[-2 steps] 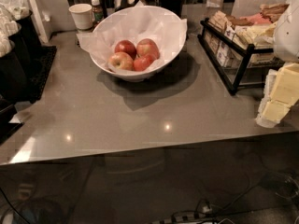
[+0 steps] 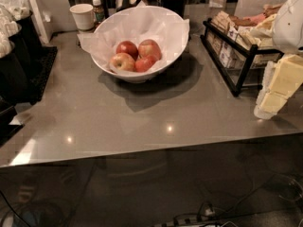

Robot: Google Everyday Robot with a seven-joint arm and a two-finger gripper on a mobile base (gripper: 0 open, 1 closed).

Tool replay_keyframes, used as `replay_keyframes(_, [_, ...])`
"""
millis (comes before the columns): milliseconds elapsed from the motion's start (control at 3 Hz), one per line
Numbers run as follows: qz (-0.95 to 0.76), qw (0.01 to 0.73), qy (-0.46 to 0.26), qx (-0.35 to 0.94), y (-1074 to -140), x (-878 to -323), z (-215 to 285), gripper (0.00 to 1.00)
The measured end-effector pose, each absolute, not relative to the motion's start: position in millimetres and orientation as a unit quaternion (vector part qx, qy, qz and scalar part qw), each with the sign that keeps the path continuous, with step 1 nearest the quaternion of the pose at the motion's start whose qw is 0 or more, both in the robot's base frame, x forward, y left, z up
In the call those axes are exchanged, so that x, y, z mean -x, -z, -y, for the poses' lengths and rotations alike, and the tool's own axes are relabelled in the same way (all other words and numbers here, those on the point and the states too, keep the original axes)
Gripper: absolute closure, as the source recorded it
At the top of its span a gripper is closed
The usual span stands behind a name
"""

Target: Pick apple from white bowl

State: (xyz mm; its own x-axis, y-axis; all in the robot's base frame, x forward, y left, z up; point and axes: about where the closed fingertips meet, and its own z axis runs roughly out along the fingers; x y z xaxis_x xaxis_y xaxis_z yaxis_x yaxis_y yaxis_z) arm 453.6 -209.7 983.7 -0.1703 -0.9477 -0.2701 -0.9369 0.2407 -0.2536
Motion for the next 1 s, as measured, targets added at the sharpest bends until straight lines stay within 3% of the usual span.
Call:
replay_keyframes(667, [-0.649,0.260,-0.063,0.712,-1016.0,-533.2,137.7,0.00])
replay_keyframes(1000, [-0.595,0.313,-0.067,0.737,-1058.6,-577.5,89.8,0.00])
